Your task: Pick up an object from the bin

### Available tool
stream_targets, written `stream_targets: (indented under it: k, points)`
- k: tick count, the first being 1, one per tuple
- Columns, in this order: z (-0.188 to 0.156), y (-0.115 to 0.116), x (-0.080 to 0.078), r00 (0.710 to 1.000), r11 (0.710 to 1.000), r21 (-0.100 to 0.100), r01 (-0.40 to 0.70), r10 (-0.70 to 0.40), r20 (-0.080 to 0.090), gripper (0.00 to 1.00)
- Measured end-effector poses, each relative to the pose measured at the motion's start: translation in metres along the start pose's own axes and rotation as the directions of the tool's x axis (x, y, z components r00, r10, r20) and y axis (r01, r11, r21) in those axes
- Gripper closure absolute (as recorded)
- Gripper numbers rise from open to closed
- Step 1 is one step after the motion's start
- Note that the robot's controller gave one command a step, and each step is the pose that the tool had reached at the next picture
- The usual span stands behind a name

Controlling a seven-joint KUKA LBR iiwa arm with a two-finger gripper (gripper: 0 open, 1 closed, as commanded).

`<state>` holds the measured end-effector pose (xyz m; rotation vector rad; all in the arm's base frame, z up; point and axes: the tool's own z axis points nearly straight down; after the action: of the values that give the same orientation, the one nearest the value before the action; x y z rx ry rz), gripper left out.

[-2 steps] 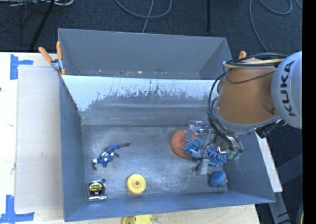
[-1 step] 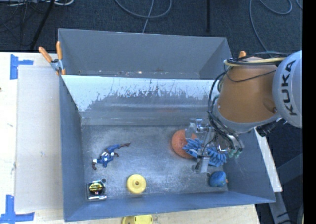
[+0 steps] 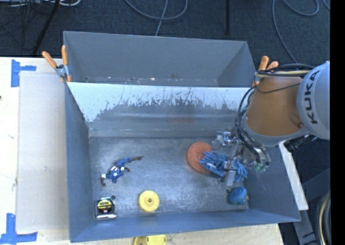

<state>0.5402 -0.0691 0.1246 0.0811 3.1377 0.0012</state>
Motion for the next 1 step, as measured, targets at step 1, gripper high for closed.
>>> stream_targets:
  k: [1]
  points:
    - [0.0565, -0.0203, 0.0022, 0.998, 0.998, 0.000, 0.056, -0.056, -0.003, 0.00]
